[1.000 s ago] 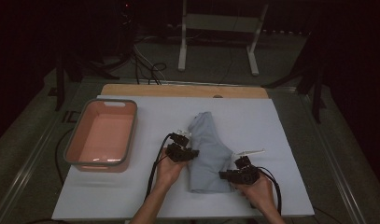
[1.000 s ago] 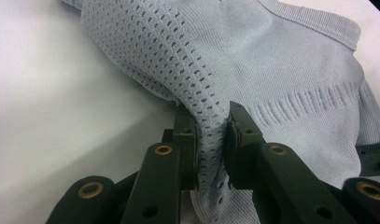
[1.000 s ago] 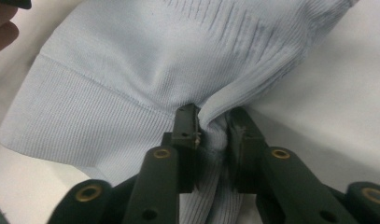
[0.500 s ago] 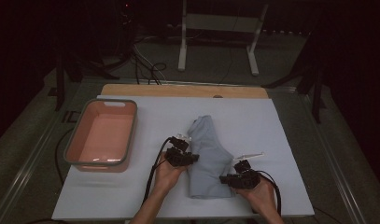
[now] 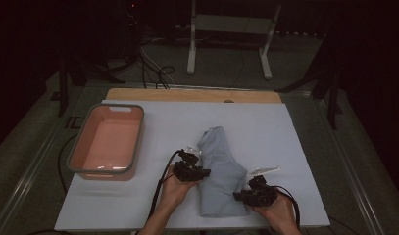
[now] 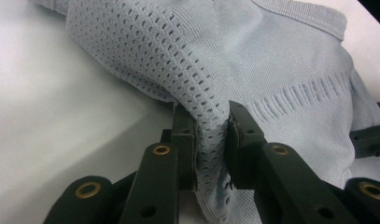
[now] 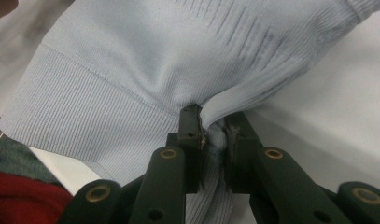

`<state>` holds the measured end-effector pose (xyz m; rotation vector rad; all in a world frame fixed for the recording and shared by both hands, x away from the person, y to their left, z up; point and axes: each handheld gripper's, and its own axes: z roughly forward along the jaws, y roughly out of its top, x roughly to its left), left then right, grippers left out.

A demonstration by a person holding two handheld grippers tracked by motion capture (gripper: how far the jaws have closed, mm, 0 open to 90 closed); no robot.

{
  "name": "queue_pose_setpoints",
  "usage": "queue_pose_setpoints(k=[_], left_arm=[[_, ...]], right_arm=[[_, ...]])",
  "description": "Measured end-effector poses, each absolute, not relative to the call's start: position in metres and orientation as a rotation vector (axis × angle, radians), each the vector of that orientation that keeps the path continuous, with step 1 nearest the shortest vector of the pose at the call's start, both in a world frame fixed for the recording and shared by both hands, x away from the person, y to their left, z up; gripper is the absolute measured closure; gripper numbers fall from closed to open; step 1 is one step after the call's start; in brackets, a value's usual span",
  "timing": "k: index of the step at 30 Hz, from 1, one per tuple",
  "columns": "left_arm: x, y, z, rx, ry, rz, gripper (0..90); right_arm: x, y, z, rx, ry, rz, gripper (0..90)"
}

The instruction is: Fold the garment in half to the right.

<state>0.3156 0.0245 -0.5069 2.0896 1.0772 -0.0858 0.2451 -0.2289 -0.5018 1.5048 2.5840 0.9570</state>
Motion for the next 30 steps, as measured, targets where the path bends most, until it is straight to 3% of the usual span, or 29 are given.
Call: queue_pose_setpoints(k=[4, 7, 10, 19, 25, 30], left_arm=[[0.317, 0.03, -0.502, 2.066, 1.073, -0.069, 66.2], [0.322, 0.04, -0.495, 2.045, 1.081, -0.033, 52.7], [0.329, 0.051, -0.488, 2.015, 1.107, 0.018, 47.9], [0.36, 0.065, -0.476, 1.962, 1.167, 0.149, 48.2], [0.381, 0.058, -0.481, 1.96, 1.18, 0.136, 54.8], [0.395, 0.047, -0.489, 1.968, 1.169, 0.084, 53.8]], right_arm=[[0.243, -0.23, -0.502, 1.503, 2.586, 0.96, 79.5], [0.244, -0.23, -0.503, 1.502, 2.589, 0.955, 79.4], [0.244, -0.23, -0.503, 1.493, 2.589, 0.951, 79.4], [0.244, -0.229, -0.503, 1.5, 2.586, 0.954, 79.4], [0.244, -0.23, -0.503, 1.495, 2.588, 0.956, 79.4], [0.244, -0.23, -0.503, 1.493, 2.59, 0.961, 79.4]])
